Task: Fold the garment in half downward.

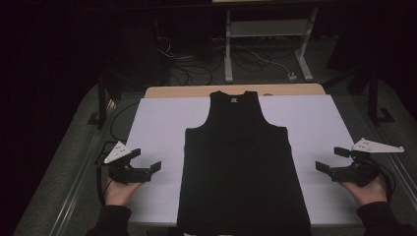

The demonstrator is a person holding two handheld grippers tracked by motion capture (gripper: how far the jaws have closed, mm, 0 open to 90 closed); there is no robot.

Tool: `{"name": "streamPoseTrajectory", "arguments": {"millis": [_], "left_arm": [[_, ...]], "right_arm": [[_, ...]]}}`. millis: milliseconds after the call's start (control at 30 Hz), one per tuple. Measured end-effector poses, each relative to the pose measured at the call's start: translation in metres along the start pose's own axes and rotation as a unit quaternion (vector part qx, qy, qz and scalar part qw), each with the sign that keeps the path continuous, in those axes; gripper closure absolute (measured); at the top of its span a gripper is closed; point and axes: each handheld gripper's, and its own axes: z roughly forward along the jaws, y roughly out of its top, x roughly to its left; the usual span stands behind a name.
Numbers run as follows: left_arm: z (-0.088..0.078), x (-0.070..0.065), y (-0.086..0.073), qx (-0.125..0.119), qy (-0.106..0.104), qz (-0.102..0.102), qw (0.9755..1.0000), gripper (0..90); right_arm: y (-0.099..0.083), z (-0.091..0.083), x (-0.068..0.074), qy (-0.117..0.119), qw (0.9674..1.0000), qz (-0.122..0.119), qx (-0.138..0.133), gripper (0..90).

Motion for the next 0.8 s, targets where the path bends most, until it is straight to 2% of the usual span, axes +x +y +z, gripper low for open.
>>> {"name": "streamPoseTrajectory", "arguments": {"millis": [400, 800], "left_arm": [[0.0006, 0.0, -0.0001, 0.012, -0.002, 0.002, 0.9999, 0.0], [0.0009, 0.0, 0.001, 0.012, 0.001, 0.008, 0.9999, 0.0]], "right_arm": [[0.0001, -0.001, 0.0006, 0.003, 1.0, 0.001, 0.0, 0.0], [0.0011, 0.0, 0.0012, 0.007, 1.0, -0.001, 0.004, 0.0]]}}
